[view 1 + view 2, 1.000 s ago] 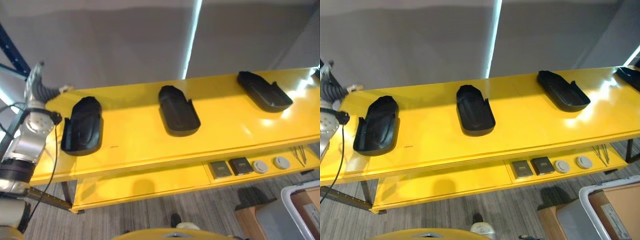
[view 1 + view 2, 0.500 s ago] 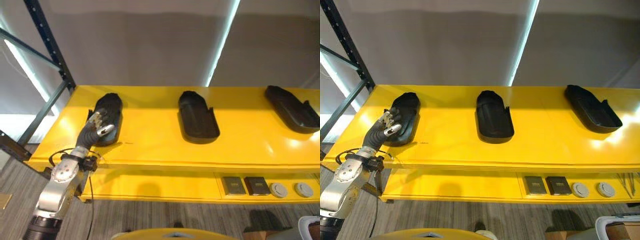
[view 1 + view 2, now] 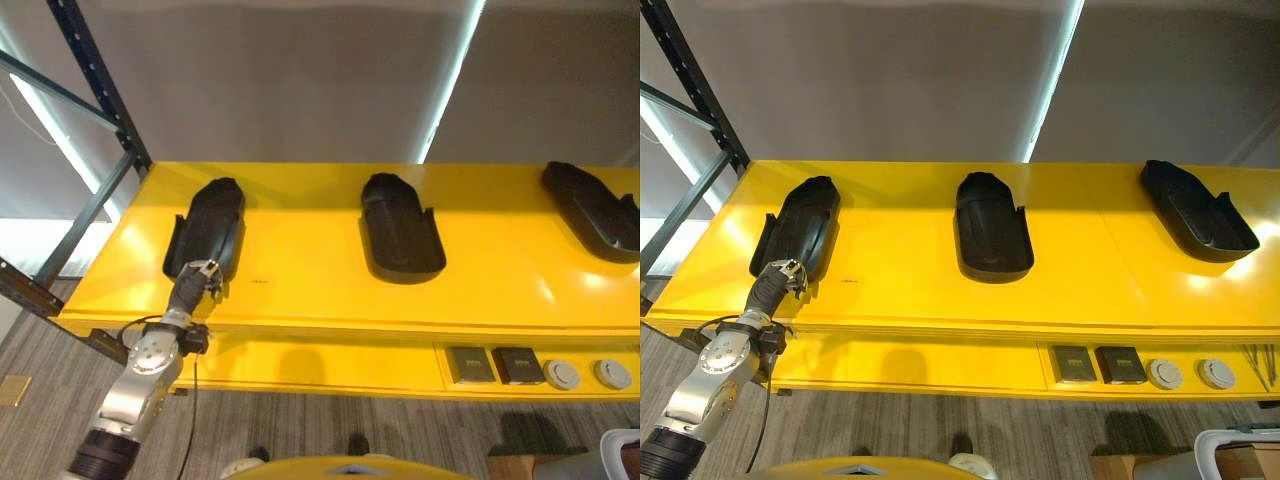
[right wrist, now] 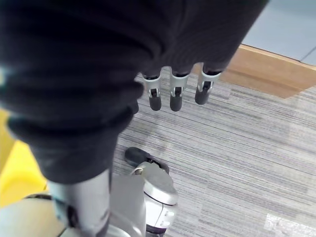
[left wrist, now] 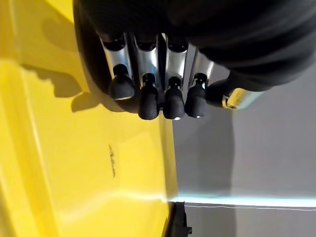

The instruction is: Move parts from the plastic box to the shelf.

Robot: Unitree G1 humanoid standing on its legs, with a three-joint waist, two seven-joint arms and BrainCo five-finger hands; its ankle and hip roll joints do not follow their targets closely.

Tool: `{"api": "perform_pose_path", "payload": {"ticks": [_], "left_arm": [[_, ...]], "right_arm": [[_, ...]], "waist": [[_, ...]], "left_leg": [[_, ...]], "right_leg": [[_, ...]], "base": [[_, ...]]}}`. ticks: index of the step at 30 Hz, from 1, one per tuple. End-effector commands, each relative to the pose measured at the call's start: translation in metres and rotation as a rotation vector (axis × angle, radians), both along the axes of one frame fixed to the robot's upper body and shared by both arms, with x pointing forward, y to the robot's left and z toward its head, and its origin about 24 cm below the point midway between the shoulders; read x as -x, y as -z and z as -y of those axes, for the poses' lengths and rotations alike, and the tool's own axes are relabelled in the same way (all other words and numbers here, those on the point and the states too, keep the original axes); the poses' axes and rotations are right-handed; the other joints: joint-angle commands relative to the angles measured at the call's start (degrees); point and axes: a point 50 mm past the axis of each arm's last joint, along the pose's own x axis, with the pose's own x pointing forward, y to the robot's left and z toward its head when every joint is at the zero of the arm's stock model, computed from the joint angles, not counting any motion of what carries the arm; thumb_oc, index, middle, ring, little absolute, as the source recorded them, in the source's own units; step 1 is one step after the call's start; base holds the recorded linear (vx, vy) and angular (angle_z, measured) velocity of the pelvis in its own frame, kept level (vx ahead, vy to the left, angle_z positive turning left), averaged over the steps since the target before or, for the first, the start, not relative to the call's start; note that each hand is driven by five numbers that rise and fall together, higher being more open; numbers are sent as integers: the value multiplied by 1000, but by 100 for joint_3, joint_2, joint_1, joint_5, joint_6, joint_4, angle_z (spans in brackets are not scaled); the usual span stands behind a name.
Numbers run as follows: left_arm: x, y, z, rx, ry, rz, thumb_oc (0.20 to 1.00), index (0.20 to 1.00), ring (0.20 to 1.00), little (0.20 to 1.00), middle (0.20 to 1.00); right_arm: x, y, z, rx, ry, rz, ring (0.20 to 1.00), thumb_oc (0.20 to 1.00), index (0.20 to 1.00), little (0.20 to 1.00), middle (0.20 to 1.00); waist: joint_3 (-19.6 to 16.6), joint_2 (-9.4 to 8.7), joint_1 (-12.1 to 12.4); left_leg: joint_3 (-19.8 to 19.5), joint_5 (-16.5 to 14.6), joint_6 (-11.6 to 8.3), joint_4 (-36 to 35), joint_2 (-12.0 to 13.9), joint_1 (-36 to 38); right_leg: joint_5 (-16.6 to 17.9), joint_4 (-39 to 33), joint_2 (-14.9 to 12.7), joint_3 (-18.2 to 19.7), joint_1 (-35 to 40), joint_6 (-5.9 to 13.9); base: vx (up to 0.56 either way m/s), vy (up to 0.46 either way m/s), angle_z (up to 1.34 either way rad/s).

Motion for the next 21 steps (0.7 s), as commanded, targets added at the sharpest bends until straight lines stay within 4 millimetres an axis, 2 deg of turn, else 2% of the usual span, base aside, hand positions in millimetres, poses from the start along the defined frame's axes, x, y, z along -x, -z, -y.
{"api": "perform_pose_path", "payload": {"ticks": [1,6,10,21], "left_arm": [[-17,-32,4,20,20,164,200,200,200,200,200],[-12,-27,14,52,114,126,200,200,200,200,200],[-6,-20,15,58,113,94,200,200,200,200,200],[-4,-11,-7,-7,-24,82,200,200,200,200,200]], "right_arm": [[-8,1,-2,9,-26,0,1000,1000,1000,1000,1000],[-9,-1,1,18,-22,6,1000,1000,1000,1000,1000],[-11,-2,4,22,-21,10,1000,1000,1000,1000,1000],[-13,-3,5,23,-38,11,1000,1000,1000,1000,1000]], "waist": [[37,-233,-28],[68,-215,-29],[82,-195,-7],[99,-188,35]], "left_leg": [[7,-201,225,382,-167,-171],[10,-202,221,403,-165,-177],[-1,-192,215,403,-173,-181],[-30,-171,217,391,-178,-180]], "right_leg": [[-99,153,-48,232,76,171],[-95,152,-59,228,76,177],[-96,148,-65,213,84,180],[-90,127,-87,167,110,180]], "base": [[0,0,0],[-7,1,0],[0,0,0],[0,0,0]]}}
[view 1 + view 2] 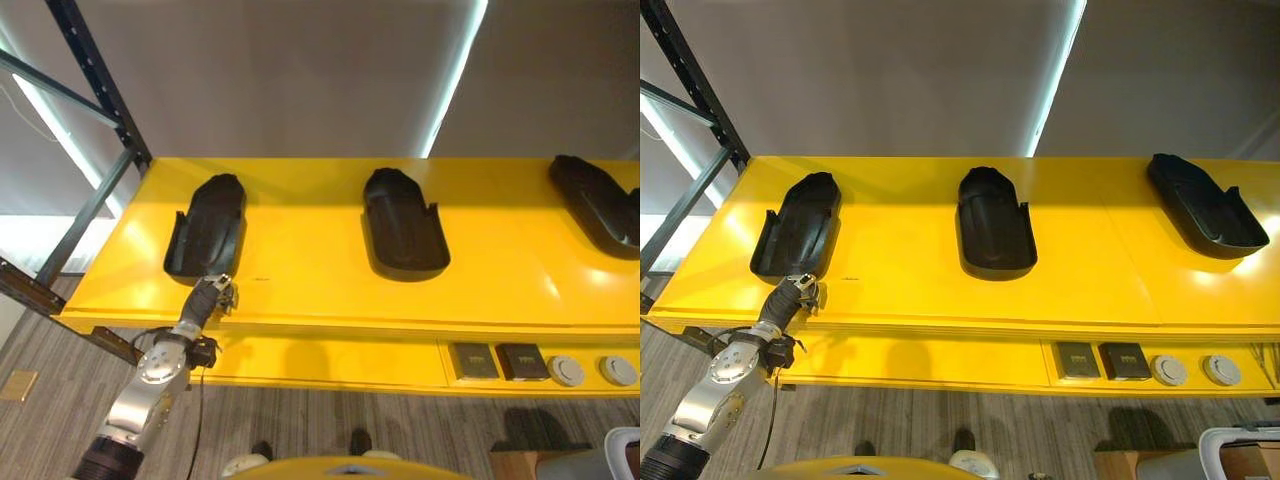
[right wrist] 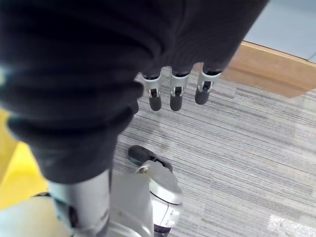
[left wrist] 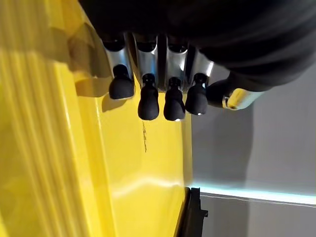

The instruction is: Move parts from the plastic box to the shelf.

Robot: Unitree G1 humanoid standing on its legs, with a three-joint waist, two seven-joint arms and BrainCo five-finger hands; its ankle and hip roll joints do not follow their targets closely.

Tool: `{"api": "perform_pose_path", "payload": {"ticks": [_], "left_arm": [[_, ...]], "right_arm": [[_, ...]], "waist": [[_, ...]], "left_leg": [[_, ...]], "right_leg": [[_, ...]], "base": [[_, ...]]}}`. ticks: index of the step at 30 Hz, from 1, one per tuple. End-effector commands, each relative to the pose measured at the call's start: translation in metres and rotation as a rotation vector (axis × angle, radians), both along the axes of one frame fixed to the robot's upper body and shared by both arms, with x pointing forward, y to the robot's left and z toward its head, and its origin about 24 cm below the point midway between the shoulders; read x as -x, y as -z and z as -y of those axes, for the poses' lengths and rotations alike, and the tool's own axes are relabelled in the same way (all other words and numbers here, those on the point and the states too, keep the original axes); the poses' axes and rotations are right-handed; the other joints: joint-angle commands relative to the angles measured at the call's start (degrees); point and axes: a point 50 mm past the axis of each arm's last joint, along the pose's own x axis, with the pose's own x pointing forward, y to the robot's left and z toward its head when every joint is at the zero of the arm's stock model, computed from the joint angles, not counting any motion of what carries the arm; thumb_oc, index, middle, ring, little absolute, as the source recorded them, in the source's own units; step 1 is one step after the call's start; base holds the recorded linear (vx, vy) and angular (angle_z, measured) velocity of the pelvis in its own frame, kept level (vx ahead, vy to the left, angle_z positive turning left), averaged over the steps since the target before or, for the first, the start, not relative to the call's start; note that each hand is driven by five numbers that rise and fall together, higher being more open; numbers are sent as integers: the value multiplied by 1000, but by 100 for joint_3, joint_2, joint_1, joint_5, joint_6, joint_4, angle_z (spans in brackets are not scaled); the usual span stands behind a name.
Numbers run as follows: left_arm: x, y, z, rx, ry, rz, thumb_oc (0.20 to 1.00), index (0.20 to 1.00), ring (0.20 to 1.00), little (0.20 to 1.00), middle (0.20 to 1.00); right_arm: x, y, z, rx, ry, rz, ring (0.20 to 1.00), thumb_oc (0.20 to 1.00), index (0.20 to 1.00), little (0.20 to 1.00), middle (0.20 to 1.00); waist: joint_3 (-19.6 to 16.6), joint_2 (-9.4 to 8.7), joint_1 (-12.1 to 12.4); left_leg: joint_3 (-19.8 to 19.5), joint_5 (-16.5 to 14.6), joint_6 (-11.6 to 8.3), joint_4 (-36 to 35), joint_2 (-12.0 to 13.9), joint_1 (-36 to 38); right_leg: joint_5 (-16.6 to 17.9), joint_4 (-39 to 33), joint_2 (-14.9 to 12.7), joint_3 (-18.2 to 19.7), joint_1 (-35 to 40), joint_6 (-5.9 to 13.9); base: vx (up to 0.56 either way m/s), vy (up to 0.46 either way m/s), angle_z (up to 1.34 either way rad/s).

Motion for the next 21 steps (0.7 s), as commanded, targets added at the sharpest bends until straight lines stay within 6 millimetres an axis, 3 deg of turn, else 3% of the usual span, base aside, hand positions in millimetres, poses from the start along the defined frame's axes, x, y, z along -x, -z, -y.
{"api": "perform_pose_path", "payload": {"ticks": [1,12,21], "left_arm": [[-13,-25,-19,-57,-88,155,200,200,200,200,200],[-20,-31,-34,-72,-214,193,200,200,200,200,200],[-31,-14,-40,-101,-278,121,200,200,200,200,200]], "right_arm": [[-6,-1,4,22,-31,-13,1000,1000,1000,1000,1000],[-3,-1,4,19,-48,-27,1000,1000,1000,1000,1000],[-3,-3,7,25,-96,-46,1000,1000,1000,1000,1000]], "waist": [[-9,-269,-16],[-31,-295,-26],[-68,-309,-174]], "left_leg": [[-30,-170,217,389,-177,-182],[-52,-157,206,351,-165,-144],[20,-164,205,337,-132,-107]], "right_leg": [[-89,121,-84,172,106,177],[-95,122,-83,163,132,172],[-129,161,-58,258,103,167]], "base": [[0,0,0],[0,0,0],[26,8,-1]]}}
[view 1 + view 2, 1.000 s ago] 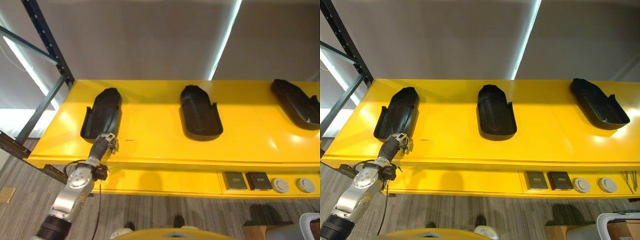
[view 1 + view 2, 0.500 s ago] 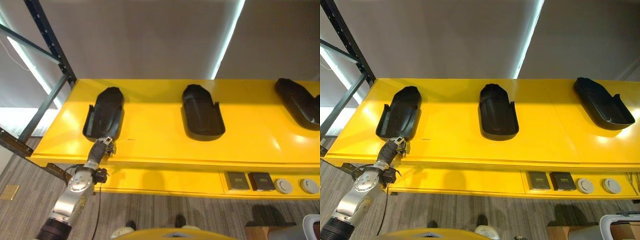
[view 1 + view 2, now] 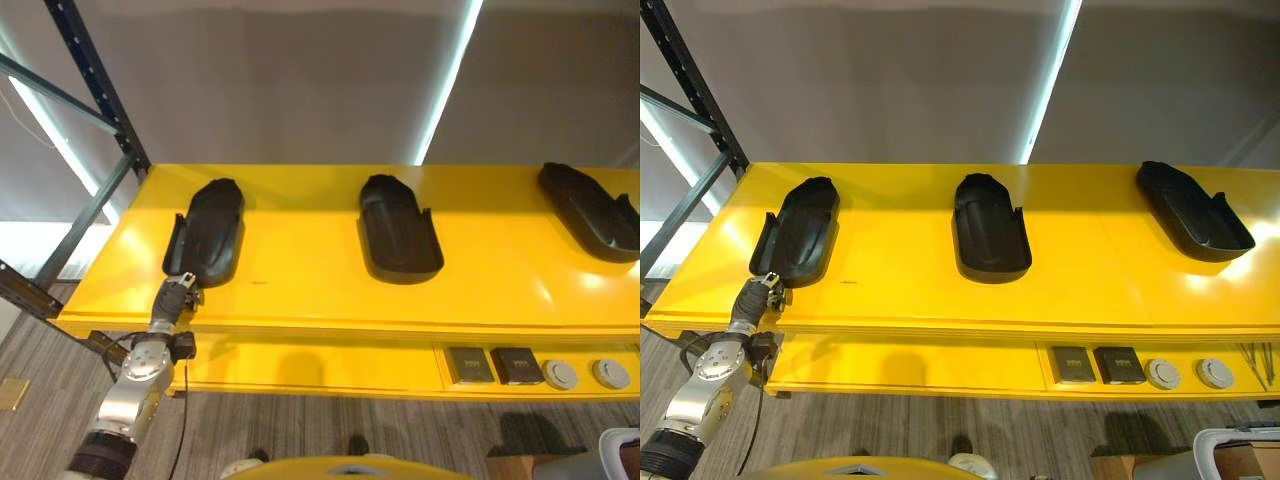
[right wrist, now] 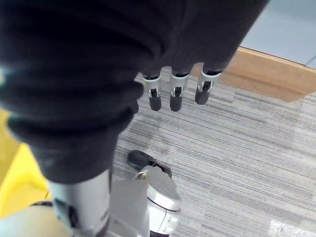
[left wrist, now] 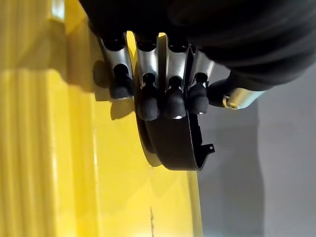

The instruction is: Move parts from the plastic box to the shelf.

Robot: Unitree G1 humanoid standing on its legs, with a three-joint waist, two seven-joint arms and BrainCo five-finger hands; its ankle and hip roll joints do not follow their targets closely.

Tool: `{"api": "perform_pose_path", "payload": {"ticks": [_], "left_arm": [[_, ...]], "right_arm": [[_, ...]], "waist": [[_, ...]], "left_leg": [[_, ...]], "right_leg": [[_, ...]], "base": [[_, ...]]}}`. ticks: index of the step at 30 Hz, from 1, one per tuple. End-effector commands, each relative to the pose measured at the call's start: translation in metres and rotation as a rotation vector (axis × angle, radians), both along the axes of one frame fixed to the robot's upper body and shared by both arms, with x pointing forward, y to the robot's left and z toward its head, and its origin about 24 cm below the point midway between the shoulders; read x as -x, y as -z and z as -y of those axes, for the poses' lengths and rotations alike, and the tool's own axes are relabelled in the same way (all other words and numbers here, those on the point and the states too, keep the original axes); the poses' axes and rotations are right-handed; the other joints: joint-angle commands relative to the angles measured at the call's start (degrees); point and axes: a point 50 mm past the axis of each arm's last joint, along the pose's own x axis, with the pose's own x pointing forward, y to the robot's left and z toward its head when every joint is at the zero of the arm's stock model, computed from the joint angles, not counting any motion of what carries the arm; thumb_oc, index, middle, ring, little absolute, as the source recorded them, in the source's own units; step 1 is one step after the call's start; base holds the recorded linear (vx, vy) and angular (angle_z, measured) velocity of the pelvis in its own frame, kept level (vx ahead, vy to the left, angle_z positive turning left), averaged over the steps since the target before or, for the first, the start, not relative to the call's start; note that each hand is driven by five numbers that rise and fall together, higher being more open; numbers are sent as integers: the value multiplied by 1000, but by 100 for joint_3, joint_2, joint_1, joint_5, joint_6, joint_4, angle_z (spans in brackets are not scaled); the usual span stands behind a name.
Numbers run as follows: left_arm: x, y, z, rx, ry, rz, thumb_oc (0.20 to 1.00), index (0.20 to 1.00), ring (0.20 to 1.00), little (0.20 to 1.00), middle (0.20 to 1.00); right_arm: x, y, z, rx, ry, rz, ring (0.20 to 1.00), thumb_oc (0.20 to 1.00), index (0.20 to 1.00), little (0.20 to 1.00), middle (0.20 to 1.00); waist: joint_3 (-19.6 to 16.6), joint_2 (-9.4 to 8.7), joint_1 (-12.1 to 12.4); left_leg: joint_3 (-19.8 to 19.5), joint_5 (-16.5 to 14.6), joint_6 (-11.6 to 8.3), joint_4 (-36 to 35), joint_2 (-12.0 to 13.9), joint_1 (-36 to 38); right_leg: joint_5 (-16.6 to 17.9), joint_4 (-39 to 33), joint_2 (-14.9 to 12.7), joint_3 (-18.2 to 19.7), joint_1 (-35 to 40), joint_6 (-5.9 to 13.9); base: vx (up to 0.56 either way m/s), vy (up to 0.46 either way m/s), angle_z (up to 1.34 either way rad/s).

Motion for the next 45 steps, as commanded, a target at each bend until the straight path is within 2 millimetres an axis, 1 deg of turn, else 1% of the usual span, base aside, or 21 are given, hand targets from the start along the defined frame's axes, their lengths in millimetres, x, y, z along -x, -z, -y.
{"api": "perform_pose_path", "payload": {"ticks": [1,7,14,20,25,26,27,28,29,33,36,37,41,43,45], "left_arm": [[-22,-27,1,-26,-19,140,200,200,200,200,200],[-25,-20,1,-42,-40,123,200,200,200,200,200],[-33,-26,1,-57,-60,139,200,200,200,200,200],[-36,-20,-3,-39,-104,122,200,200,200,200,200],[-37,-23,-4,-31,-88,143,200,200,200,200,200],[-36,-26,-2,-23,-61,162,275,275,275,275,275],[-36,-26,-1,-23,-53,167,369,369,369,369,369],[-36,-29,1,-25,-37,179,636,636,636,636,636],[-35,-33,3,-19,-15,196,1000,1000,1000,1000,1000],[-30,-41,8,26,52,215,1000,1000,1000,1000,1000],[-23,-43,14,40,138,207,1000,1000,1000,1000,1000],[-19,-38,18,72,168,166,1000,1000,1000,1000,1000],[-5,-14,20,223,214,55,1000,1000,1000,1000,1000],[6,1,17,318,199,5,1000,1000,1000,1000,1000],[18,18,12,414,158,-50,1000,1000,1000,1000,1000]], "right_arm": [[-6,-2,6,13,-87,-26,1000,1000,1000,1000,1000],[-5,-2,5,9,-112,-37,1000,1000,1000,1000,1000],[-4,-3,7,11,-127,-42,1000,1000,1000,1000,1000],[-4,-3,7,11,-136,-48,1000,1000,1000,1000,1000],[-4,-3,6,6,-136,-52,1000,1000,1000,1000,1000],[-4,-2,5,2,-135,-55,1000,1000,1000,1000,1000],[-4,-2,5,1,-134,-56,1000,1000,1000,1000,1000],[-3,-2,4,0,-132,-57,1000,1000,1000,1000,1000],[-3,-1,3,-1,-128,-58,1000,1000,1000,1000,1000],[-2,1,1,-5,-121,-62,1000,1000,1000,1000,1000],[-4,1,-1,-6,-120,-66,1000,1000,1000,1000,1000],[-7,1,-1,-3,-127,-70,1000,1000,1000,1000,1000],[-17,-1,0,-4,-120,-52,1000,1000,1000,1000,1000],[-23,-2,1,-4,-117,-46,1000,1000,1000,1000,1000],[-24,-2,2,-5,-112,-46,1000,1000,1000,1000,1000]], "waist": [[34,-229,-75],[42,-245,-142],[49,-236,-199],[27,-232,-245],[3,-223,-244],[-5,-217,-229],[-6,-215,-224],[-8,-211,-209],[-15,-202,-180],[-33,-181,-91],[-55,-168,-15],[-68,-153,30],[-109,-127,145],[-112,-122,197],[-111,-124,248]], "left_leg": [[16,-157,207,337,-132,-190],[38,-177,208,349,-128,-174],[68,-183,210,355,-110,-149],[85,-177,198,336,-103,-123],[88,-182,200,310,-106,-87],[82,-185,202,306,-113,-79],[79,-184,202,303,-114,-77],[72,-181,201,299,-116,-78],[61,-184,200,294,-126,-81],[17,-182,208,291,-152,-93],[-16,-169,204,294,-166,-118],[-46,-148,196,290,-175,-131],[-105,-100,197,293,-213,-181],[-140,-79,202,312,-221,-213],[-164,-74,205,331,-234,-241]], "right_leg": [[-120,160,-59,248,28,169],[-142,172,-42,298,25,163],[-157,179,-30,340,32,156],[-170,171,-29,350,50,159],[-172,155,-35,347,74,160],[-169,151,-41,342,84,160],[-168,149,-41,340,87,160],[-163,144,-42,332,92,158],[-160,131,-49,314,103,156],[-148,120,-63,269,119,152],[-135,111,-73,227,131,154],[-122,123,-74,198,128,154],[-70,135,-80,139,103,156],[-49,147,-80,128,85,143],[-35,163,-86,101,70,142]], "base": [[21,2,-3],[31,2,-4],[15,2,-5],[1,1,-1],[0,0,0],[0,0,0],[0,0,0],[0,0,0],[0,0,0],[-20,-5,1],[-63,-9,4],[-82,-6,5],[-65,-3,13],[-49,-3,13],[-45,-8,6]]}}
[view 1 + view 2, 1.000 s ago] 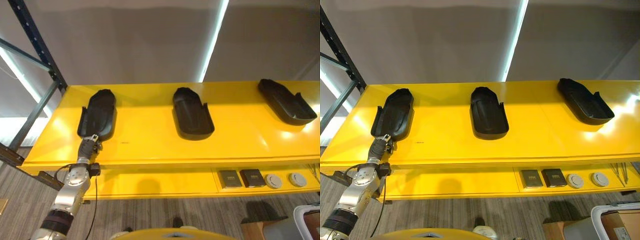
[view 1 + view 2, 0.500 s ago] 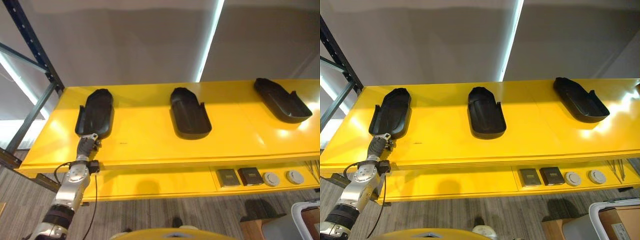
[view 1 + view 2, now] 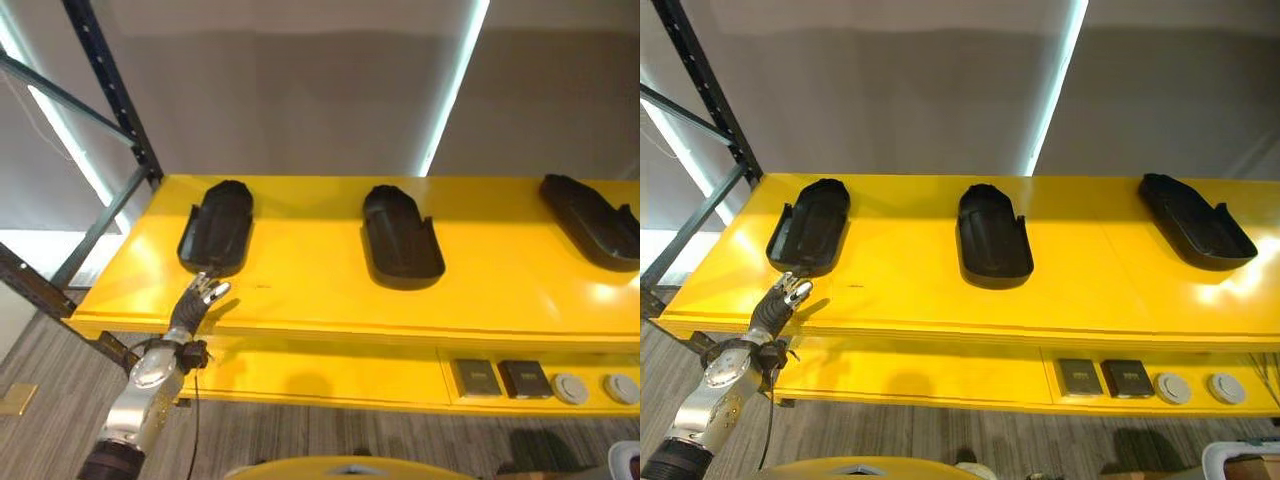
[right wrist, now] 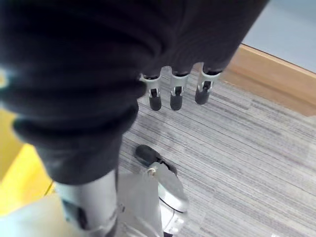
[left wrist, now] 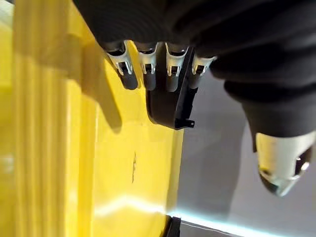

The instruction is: Move parts from the plastic box to the shelf.

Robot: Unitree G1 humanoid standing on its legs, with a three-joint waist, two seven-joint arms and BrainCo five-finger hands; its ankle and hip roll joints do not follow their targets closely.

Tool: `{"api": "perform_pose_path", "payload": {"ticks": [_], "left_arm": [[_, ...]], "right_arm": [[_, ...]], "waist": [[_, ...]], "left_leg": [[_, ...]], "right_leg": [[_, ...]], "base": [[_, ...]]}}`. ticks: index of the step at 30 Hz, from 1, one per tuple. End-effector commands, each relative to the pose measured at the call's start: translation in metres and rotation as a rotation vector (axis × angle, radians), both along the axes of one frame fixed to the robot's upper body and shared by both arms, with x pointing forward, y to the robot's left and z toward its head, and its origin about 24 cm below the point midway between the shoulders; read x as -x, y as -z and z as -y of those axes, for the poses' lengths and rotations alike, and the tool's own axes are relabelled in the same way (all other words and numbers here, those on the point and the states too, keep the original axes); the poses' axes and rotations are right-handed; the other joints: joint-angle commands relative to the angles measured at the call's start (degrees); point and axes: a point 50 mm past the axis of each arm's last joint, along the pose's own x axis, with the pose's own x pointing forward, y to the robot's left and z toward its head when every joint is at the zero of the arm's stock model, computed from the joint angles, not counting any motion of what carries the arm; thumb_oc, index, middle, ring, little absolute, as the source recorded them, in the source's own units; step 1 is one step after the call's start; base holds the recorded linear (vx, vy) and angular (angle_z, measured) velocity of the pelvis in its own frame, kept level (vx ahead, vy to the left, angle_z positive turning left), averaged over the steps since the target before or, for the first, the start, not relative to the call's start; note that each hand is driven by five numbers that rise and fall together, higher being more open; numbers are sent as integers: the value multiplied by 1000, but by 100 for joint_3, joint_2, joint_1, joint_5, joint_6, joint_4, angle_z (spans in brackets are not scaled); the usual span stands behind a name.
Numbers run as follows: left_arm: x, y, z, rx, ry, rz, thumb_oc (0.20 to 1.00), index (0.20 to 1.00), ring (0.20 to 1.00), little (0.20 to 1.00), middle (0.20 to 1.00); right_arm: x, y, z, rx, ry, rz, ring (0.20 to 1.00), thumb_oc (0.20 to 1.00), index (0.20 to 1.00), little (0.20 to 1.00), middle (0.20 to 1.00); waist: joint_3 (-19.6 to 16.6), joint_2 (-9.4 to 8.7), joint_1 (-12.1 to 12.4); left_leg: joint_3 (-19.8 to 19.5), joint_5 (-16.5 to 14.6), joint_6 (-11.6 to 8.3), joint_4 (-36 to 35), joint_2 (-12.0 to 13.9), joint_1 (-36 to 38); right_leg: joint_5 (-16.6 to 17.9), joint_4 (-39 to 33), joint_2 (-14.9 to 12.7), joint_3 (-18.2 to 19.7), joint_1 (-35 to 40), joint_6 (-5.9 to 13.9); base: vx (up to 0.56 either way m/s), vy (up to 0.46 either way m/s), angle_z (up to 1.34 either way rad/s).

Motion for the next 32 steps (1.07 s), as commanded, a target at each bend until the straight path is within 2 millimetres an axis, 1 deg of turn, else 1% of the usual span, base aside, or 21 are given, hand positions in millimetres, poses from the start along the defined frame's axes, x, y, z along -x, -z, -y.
{"api": "perform_pose_path", "payload": {"ticks": [1,3,4,5,6,8,9,10,12,13,14,15,16,17,20,25,27,28,30,31,32], "left_arm": [[7,11,-11,150,-24,-28,1000,1000,1000,1000,1000],[24,30,-18,147,-52,-91,1000,1000,1000,1000,1000],[29,36,-19,153,-51,-123,1000,1000,1000,1000,1000],[41,48,-21,172,-37,-189,1000,1000,1000,1000,1000],[56,62,-23,218,-17,-238,1000,1000,1000,1000,1000],[93,87,-36,283,-87,-361,1000,1000,1000,1000,1000],[104,95,-38,318,-98,-385,1000,1000,1000,1000,1000],[109,98,-38,338,-105,-403,1000,1000,1000,1000,1000],[128,109,-41,339,-116,-478,1000,1000,1000,1000,1000],[145,118,-43,307,-121,-556,1000,1000,1000,1000,1000],[154,124,-43,301,-129,-597,1000,1000,1000,1000,1000],[156,125,-43,295,-130,-609,1000,1000,1000,1000,1000],[179,136,-45,252,-144,-716,1000,1000,1000,1000,1000],[183,138,-45,244,-145,-733,1000,1000,1000,1000,1000],[206,145,-49,187,-161,-832,1000,1000,1000,1000,1000],[206,148,-49,164,-176,-842,1000,1000,1000,1000,1000],[203,148,-48,155,-185,-835,1000,1000,1000,1000,1000],[197,149,-47,146,-210,-820,1000,1000,1000,1000,1000],[195,149,-47,141,-219,-817,1000,1000,1000,1000,1000],[191,150,-46,131,-252,-817,1000,1000,1000,1000,1000],[189,151,-46,91,-259,-827,1000,1000,1000,1000,1000]], "right_arm": [[-11,-2,4,-4,-13,-19,1000,1000,1000,1000,1000],[-11,-2,4,-6,-3,-23,1000,1000,1000,1000,1000],[-11,-2,4,-7,-1,-24,1000,1000,1000,1000,1000],[-11,-2,5,-9,4,-25,1000,1000,1000,1000,1000],[-10,-2,6,-9,10,-26,1000,1000,1000,1000,1000],[-10,-2,8,-10,21,-33,1000,1000,1000,1000,1000],[-10,-3,9,-10,26,-35,1000,1000,1000,1000,1000],[-10,-3,9,-10,26,-36,1000,1000,1000,1000,1000],[-10,-3,11,-12,29,-38,1000,1000,1000,1000,1000],[-9,-2,10,-13,34,-37,1000,1000,1000,1000,1000],[-10,-2,9,-13,36,-36,1000,1000,1000,1000,1000],[-10,-2,9,-13,36,-36,1000,1000,1000,1000,1000],[-10,-1,8,-12,38,-34,1000,1000,1000,1000,1000],[-10,-1,7,-12,39,-34,1000,1000,1000,1000,1000],[-10,0,7,-11,39,-38,1000,1000,1000,1000,1000],[-6,1,6,1,13,-53,1000,1000,1000,1000,1000],[-4,1,6,9,7,-60,1000,1000,1000,1000,1000],[-1,3,5,26,-1,-74,1000,1000,1000,1000,1000],[0,3,4,33,-4,-79,1000,1000,1000,1000,1000],[2,4,4,49,-11,-88,1000,1000,1000,1000,1000],[3,4,4,58,-12,-92,1000,1000,1000,1000,1000]], "waist": [[188,-224,24],[199,-239,95],[202,-242,113],[210,-246,151],[218,-241,199],[227,-231,278],[233,-230,306],[235,-227,319],[235,-218,357],[239,-214,386],[241,-215,394],[242,-215,395],[238,-210,404],[237,-209,405],[227,-213,396],[230,-228,355],[227,-241,343],[222,-265,334],[223,-270,332],[221,-281,316],[217,-286,308]], "left_leg": [[-119,-94,199,342,-243,-237],[-165,-87,202,353,-256,-260],[-175,-85,202,353,-258,-264],[-196,-77,205,350,-264,-273],[-225,-66,209,342,-273,-286],[-277,-40,209,325,-293,-308],[-296,-28,214,312,-295,-312],[-308,-22,215,302,-297,-312],[-344,-20,223,302,-306,-329],[-365,-12,226,306,-313,-343],[-374,-11,229,301,-316,-348],[-376,-11,230,300,-316,-348],[-398,-5,230,299,-317,-362],[-403,-5,232,299,-321,-367],[-415,2,241,287,-321,-372],[-431,-10,256,285,-327,-378],[-438,-19,258,282,-333,-381],[-438,-30,260,278,-332,-377],[-441,-33,260,276,-329,-374],[-447,-42,260,276,-325,-366],[-446,-46,261,273,-325,-359]], "right_leg": [[-31,171,-87,147,37,159],[-23,173,-96,107,39,152],[-21,173,-98,97,41,151],[-15,170,-104,72,45,151],[-11,167,-110,44,43,151],[-1,161,-129,-19,40,165],[5,162,-133,-37,38,163],[4,159,-133,-47,40,161],[6,168,-148,-71,30,175],[12,177,-158,-87,20,185],[7,177,-163,-102,20,187],[6,176,-164,-106,20,188],[-1,180,-174,-124,11,197],[-1,181,-175,-125,7,199],[-6,168,-177,-130,4,208],[-17,180,-170,-117,-16,206],[-23,178,-166,-115,-18,203],[-32,173,-162,-122,-11,197],[-35,174,-161,-125,-8,194],[-44,178,-159,-126,-3,192],[-45,174,-158,-125,2,191]], "base": [[-43,-14,6],[-32,-12,5],[-23,-9,7],[-34,-4,10],[-43,4,13],[-41,11,10],[-25,7,5],[-16,5,6],[-15,2,10],[-16,1,11],[-11,2,12],[-7,6,15],[-6,7,15],[-7,6,11],[-1,1,1],[0,0,0],[0,0,0],[0,0,0],[0,0,0],[0,0,0],[0,0,0]]}}
